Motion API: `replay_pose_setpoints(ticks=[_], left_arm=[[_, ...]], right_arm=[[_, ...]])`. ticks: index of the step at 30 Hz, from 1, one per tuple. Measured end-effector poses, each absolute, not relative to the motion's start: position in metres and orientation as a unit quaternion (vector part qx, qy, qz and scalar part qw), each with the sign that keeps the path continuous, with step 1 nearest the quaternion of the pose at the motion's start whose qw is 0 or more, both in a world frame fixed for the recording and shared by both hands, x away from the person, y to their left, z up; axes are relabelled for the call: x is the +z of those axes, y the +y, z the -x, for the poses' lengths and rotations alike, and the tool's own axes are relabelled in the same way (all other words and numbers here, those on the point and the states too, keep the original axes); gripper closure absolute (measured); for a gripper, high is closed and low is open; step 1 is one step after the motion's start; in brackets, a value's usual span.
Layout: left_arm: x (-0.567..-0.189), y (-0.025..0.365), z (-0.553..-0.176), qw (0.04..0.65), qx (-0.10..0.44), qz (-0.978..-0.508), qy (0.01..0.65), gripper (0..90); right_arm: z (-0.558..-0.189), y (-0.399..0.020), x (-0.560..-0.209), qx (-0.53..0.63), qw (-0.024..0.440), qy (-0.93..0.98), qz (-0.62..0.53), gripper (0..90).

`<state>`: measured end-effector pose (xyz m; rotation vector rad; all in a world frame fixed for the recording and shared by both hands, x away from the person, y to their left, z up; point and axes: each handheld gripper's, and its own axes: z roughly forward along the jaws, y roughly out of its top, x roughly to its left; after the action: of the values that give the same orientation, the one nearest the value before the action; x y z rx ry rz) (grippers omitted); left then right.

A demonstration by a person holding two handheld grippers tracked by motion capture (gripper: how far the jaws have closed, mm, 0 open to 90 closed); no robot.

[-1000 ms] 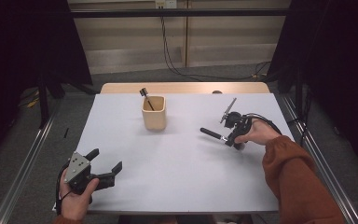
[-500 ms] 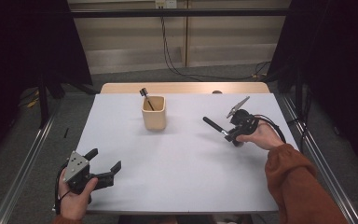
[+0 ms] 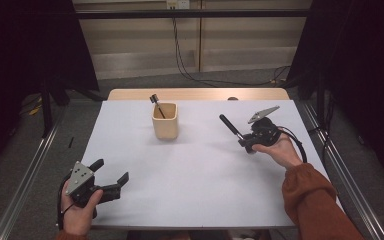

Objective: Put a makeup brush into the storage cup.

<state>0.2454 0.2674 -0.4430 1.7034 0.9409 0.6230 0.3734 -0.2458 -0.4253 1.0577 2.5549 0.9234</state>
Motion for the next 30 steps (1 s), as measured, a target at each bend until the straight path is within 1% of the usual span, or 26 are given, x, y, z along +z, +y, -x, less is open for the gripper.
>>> replay_pose_setpoints(ticks=[4, 8, 11, 17, 30], left_arm=[[-0.443, 0.267, -0.245, 0.522, 0.257, -0.714, 0.390, 3.3], [-0.442, 0.268, -0.244, 0.526, 0.251, -0.710, 0.396, 3.0], [-0.441, 0.267, -0.243, 0.523, 0.251, -0.717, 0.387, 3.0], [-0.440, 0.265, -0.241, 0.527, 0.247, -0.723, 0.373, 3.0], [-0.440, 0.261, -0.238, 0.529, 0.241, -0.727, 0.364, 3.0]], right_arm=[[-0.368, -0.247, -0.424, 0.345, 0.125, 0.858, -0.361, 71.8], [-0.362, -0.250, -0.424, 0.374, 0.127, 0.846, -0.359, 71.7], [-0.358, -0.249, -0.423, 0.376, 0.129, 0.849, -0.349, 71.7], [-0.347, -0.241, -0.418, 0.406, 0.100, 0.851, -0.318, 71.7], [-0.330, -0.205, -0.410, 0.405, 0.066, 0.878, -0.246, 71.7]])
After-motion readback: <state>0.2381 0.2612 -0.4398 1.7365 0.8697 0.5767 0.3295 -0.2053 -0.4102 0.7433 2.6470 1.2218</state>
